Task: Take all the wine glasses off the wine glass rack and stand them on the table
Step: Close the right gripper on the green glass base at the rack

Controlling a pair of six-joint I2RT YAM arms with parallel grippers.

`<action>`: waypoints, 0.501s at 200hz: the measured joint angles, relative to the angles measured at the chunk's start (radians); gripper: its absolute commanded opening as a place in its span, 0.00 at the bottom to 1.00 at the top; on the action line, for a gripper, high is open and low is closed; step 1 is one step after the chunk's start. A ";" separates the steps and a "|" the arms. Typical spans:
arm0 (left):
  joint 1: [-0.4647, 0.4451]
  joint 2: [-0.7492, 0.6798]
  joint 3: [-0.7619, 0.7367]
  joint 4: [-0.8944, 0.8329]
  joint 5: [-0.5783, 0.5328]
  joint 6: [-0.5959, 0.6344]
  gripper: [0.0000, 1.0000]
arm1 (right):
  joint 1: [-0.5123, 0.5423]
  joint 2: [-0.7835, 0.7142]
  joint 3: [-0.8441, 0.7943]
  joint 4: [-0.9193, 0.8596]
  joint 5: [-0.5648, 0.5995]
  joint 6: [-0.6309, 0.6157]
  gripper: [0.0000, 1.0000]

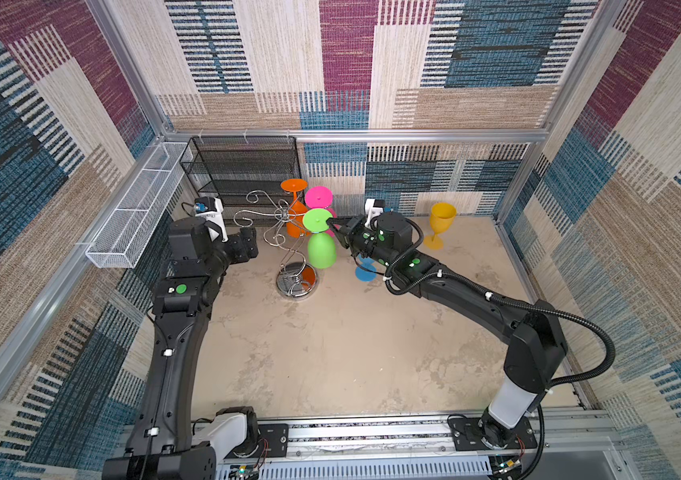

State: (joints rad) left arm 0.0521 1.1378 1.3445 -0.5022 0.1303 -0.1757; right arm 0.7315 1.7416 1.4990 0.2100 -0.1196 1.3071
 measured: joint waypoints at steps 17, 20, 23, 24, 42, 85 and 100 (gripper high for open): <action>0.001 -0.001 -0.001 0.003 0.006 0.000 0.82 | 0.000 -0.001 0.006 0.000 0.000 -0.002 0.00; 0.002 -0.002 -0.001 0.004 0.006 0.000 0.82 | 0.000 -0.002 0.006 0.000 0.000 -0.003 0.00; 0.003 -0.002 -0.001 0.005 0.007 0.000 0.82 | 0.000 -0.002 0.006 0.000 0.000 -0.003 0.00; 0.003 -0.002 -0.002 0.005 0.007 0.000 0.83 | 0.000 -0.003 0.006 0.000 0.000 -0.003 0.00; 0.005 -0.004 -0.004 0.015 0.008 0.000 0.82 | 0.000 -0.006 0.006 -0.003 0.000 -0.004 0.00; 0.007 -0.003 -0.011 0.033 0.031 0.000 0.82 | 0.001 -0.021 0.006 -0.005 0.000 -0.015 0.00; 0.008 -0.002 -0.013 0.034 0.034 0.000 0.82 | 0.001 -0.024 0.005 -0.005 0.000 -0.017 0.00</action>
State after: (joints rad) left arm 0.0597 1.1362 1.3315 -0.4683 0.1638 -0.1757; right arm 0.7326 1.7172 1.5043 0.2050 -0.1196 1.2903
